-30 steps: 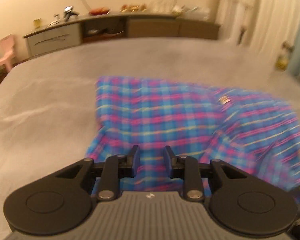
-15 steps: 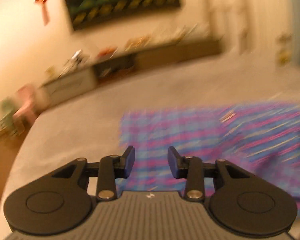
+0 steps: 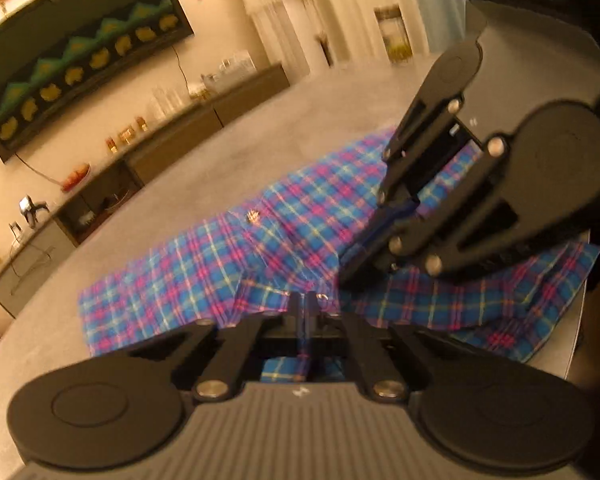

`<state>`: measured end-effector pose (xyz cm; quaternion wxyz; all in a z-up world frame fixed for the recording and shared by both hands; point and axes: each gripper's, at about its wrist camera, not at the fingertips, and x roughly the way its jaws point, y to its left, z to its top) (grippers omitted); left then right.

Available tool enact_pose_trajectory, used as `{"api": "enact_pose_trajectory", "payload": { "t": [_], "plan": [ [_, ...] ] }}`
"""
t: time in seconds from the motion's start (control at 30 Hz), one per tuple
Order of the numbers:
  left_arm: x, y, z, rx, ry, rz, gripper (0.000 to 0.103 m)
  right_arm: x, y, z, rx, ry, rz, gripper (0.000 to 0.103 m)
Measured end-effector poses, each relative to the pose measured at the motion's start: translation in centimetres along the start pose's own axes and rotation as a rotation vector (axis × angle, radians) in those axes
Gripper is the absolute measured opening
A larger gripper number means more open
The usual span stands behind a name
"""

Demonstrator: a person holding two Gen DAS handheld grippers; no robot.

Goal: Fold clothes

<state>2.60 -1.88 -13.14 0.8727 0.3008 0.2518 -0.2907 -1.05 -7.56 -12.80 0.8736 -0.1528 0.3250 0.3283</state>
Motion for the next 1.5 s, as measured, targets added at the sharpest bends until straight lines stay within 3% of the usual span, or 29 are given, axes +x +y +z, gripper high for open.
{"api": "enact_pose_trajectory", "payload": {
  "t": [0.1, 0.2, 0.23, 0.4, 0.47, 0.53, 0.6, 0.7, 0.83, 0.9, 0.97, 1.03, 1.1, 1.2, 1.23, 1.3, 1.33, 1.47, 1.5],
  "plan": [
    [0.1, -0.3, -0.3, 0.026, -0.002, -0.005, 0.003, 0.8, -0.9, -0.2, 0.066, 0.024, 0.003, 0.005],
    [0.2, -0.5, -0.5, 0.052, -0.004, -0.01, 0.022, 2.1, -0.8, -0.3, 0.095, 0.034, 0.0, 0.005],
    [0.2, -0.6, -0.6, 0.06, -0.005, -0.012, 0.024, 2.4, -0.7, -0.4, 0.109, 0.035, 0.002, 0.005],
    [0.5, -1.1, -1.0, 0.106, -0.003, -0.021, 0.023, 2.7, -1.2, -0.6, 0.162, 0.037, 0.014, 0.005],
    [1.3, -1.3, -1.1, 0.117, 0.017, -0.023, 0.004, 2.7, -1.2, -0.7, 0.169, 0.037, 0.015, 0.005],
    [1.8, -0.8, -1.2, 0.087, 0.026, -0.023, 0.002, 2.8, -1.1, -0.8, 0.175, 0.037, 0.016, 0.005],
    [1.6, 0.3, -1.3, -0.002, 0.013, -0.029, 0.001, 2.7, -1.1, -0.8, 0.187, 0.039, 0.017, 0.005],
    [1.7, 3.7, -1.8, -0.283, -0.007, -0.091, 0.001, 2.6, -1.9, -0.8, 0.26, 0.043, 0.037, 0.005],
    [3.3, 7.7, -4.0, -0.689, 0.028, -0.227, 0.001, 2.9, -3.0, -0.4, 0.365, 0.065, 0.046, 0.001],
    [3.6, 8.1, -4.6, -0.756, 0.047, -0.252, 0.001, 3.1, -2.5, 0.0, 0.356, 0.078, 0.024, 0.001],
    [3.8, 8.1, -4.3, -0.746, 0.056, -0.245, 0.001, 2.9, -1.2, 0.6, 0.289, 0.07, -0.04, 0.003],
    [3.6, 7.7, -4.0, -0.727, 0.059, -0.232, 0.001, 2.1, 0.5, 1.2, 0.199, 0.032, -0.13, 0.019],
    [3.5, 7.0, -4.0, -0.699, 0.058, -0.215, 0.001, 0.7, 2.4, 1.7, 0.105, -0.06, -0.163, 0.019],
    [3.3, 6.8, -4.1, -0.679, 0.055, -0.202, 0.001, 1.4, 4.3, 2.5, 0.017, -0.044, -0.128, 0.018],
    [3.1, 6.8, -4.1, -0.673, 0.054, -0.198, 0.001, 2.7, 4.0, 2.2, 0.024, -0.002, -0.133, 0.011],
    [2.6, 6.2, -4.0, -0.62, 0.049, -0.178, 0.001, 5.2, 3.1, 1.5, 0.045, 0.087, -0.146, 0.008],
    [2.3, 5.4, -3.6, -0.548, 0.041, -0.158, 0.001, 5.6, 2.7, 1.4, 0.058, 0.079, -0.138, 0.008],
    [0.6, -0.9, -2.4, -0.011, 0.022, -0.023, 0.002, 6.7, 0.3, 2.1, 0.137, 0.158, -0.044, 0.008],
    [0.4, -2.0, -2.5, 0.08, 0.032, -0.007, 0.002, 6.5, -0.3, 1.8, 0.128, 0.158, -0.056, 0.008]
  ]
}}
